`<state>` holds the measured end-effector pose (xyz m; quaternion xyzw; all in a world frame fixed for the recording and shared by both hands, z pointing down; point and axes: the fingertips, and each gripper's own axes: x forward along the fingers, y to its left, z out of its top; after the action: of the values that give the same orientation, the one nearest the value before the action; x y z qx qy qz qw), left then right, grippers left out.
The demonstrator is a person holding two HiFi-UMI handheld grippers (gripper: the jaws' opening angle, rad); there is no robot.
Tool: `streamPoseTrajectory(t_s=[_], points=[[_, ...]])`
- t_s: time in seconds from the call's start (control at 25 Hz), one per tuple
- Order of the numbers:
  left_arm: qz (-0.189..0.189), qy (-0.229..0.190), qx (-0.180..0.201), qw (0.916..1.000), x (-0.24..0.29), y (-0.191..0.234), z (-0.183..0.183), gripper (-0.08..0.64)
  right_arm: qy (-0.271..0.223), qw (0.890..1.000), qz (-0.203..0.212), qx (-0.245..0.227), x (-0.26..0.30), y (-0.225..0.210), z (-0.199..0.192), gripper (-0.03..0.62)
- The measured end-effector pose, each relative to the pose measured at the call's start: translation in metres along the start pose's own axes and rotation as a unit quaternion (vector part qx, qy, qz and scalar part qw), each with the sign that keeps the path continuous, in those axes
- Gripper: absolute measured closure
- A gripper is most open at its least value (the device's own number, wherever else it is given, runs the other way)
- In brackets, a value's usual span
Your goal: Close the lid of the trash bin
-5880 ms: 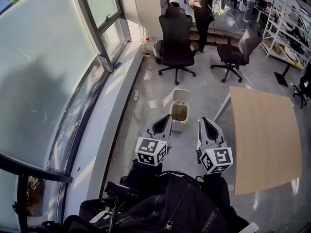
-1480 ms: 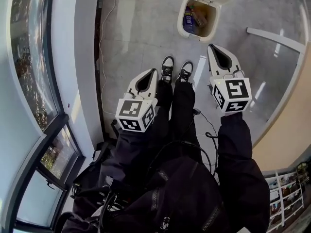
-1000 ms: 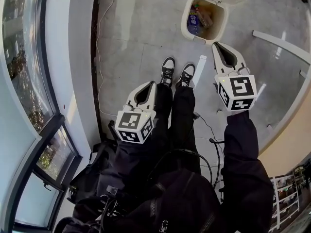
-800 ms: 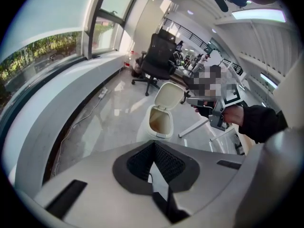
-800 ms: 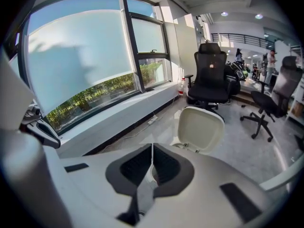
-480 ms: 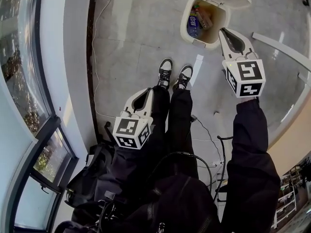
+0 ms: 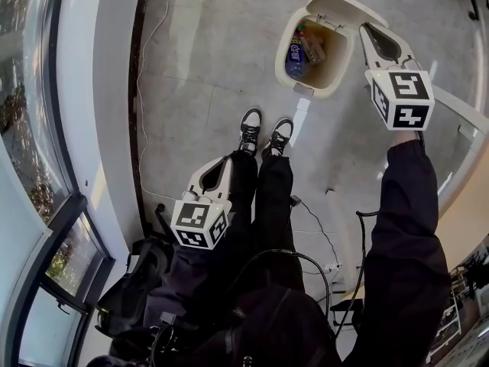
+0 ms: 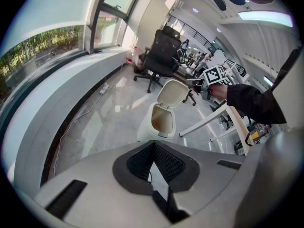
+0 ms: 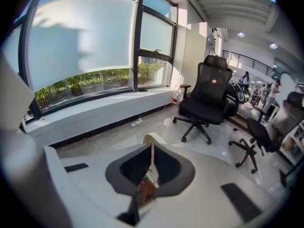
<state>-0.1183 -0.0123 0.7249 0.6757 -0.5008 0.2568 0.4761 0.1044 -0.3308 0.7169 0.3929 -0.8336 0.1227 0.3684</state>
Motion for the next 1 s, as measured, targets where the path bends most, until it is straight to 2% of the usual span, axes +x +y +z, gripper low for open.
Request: streamPoseTrajectory(t_s=[0.28, 0.52, 0.8, 1.0], points=[[0.001, 0.003, -0.006, 1.0, 0.002, 0.002, -0.001, 0.558, 0.02, 0.999, -0.032, -0.023, 0.034, -0.05, 0.013, 0.584], [0.003, 0.004, -0.01, 0.9999, 0.003, 0.004, -0.003, 0.558, 0.069, 0.996, -0.041, -0.029, 0.057, -0.074, -0.004, 0.584], [0.002, 0.001, -0.011, 0.9999, 0.001, 0.002, -0.007, 0.558, 0.088, 0.995, -0.021, -0.045, 0.049, -0.056, -0.018, 0.586], [-0.004, 0.001, -0.008, 1.0, 0.001, -0.003, -0.011, 0.558, 0.105, 0.992, 0.013, -0.074, 0.038, -0.016, -0.041, 0.584]])
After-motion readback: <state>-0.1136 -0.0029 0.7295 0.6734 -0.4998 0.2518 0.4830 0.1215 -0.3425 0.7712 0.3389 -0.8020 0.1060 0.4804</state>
